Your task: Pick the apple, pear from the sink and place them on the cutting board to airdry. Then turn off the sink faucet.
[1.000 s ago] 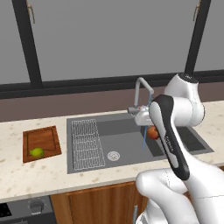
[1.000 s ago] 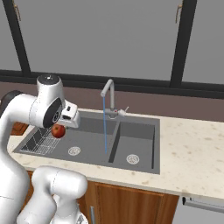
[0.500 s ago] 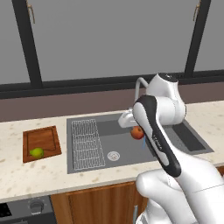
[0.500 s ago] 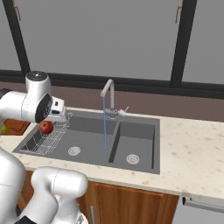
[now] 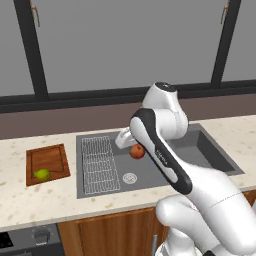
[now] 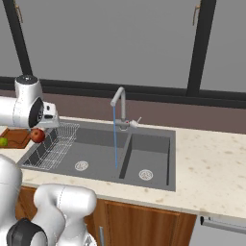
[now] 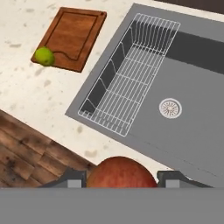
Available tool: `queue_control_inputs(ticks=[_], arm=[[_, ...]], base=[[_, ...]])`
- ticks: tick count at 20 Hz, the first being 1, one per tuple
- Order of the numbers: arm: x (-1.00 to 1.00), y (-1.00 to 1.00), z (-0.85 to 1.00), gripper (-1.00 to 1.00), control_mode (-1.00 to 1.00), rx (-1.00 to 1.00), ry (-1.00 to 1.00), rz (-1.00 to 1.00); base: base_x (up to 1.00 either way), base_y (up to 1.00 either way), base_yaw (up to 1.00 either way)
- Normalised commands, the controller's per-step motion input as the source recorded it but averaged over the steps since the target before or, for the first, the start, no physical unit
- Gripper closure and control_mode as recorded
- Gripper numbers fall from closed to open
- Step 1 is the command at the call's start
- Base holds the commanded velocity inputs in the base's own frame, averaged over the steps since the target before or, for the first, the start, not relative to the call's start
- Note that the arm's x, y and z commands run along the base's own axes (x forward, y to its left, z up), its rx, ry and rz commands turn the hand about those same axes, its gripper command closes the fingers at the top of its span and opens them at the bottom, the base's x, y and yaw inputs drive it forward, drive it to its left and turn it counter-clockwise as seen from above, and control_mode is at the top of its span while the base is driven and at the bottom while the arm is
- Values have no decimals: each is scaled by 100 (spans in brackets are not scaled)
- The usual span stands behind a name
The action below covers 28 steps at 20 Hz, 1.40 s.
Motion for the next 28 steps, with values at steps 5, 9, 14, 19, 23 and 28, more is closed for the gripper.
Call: queue_control_inputs(ticks=[5,9,14,19,23,28], arm=[[17,52,-3,100,-100,-4,0,16],[7,50,-12,100,-100,-4,0,16],[3,40,-25,100,-100,-3,0,15],[10,49,-21,100,-100,-3,0,15],[15,48,-6,100,-100,-2,0,14],[22,43,-4,100,-100,-1,0,13]], base=[[0,0,0],[0,0,0],[0,0,0],[0,0,0],[0,0,0],[0,0,0]])
